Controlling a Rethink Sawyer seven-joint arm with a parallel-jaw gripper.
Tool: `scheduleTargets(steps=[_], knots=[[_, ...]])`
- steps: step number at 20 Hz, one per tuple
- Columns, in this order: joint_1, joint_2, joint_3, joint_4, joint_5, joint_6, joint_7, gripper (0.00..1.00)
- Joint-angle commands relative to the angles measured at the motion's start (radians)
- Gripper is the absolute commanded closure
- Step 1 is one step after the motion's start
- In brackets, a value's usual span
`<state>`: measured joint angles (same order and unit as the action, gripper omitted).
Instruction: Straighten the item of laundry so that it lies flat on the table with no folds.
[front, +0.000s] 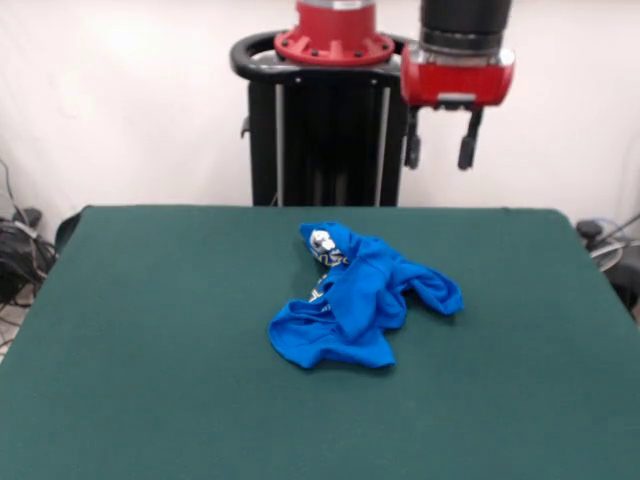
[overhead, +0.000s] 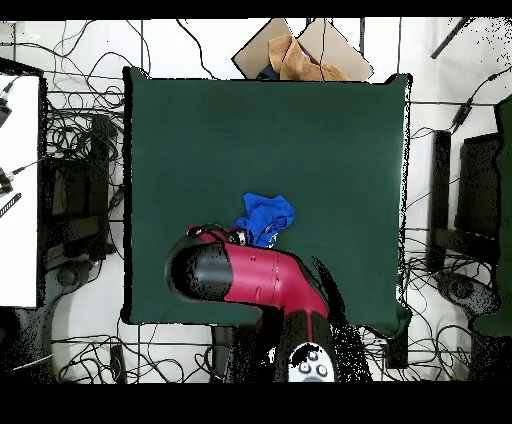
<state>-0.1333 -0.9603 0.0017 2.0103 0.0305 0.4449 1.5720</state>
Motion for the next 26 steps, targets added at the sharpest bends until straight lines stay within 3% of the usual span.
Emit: scheduleTargets(steps=[1, 5, 26], knots=[[-0.023, 0.155, 0.054, -0.114, 0.023, -0.072, 0.163, 0.0], [-0.029, 0.203, 0.058, -0.165, 0.025, -0.077, 0.159, 0.0], [-0.072, 0.306, 0.104, -0.164, -0.027, -0.165, 0.101, 0.0]])
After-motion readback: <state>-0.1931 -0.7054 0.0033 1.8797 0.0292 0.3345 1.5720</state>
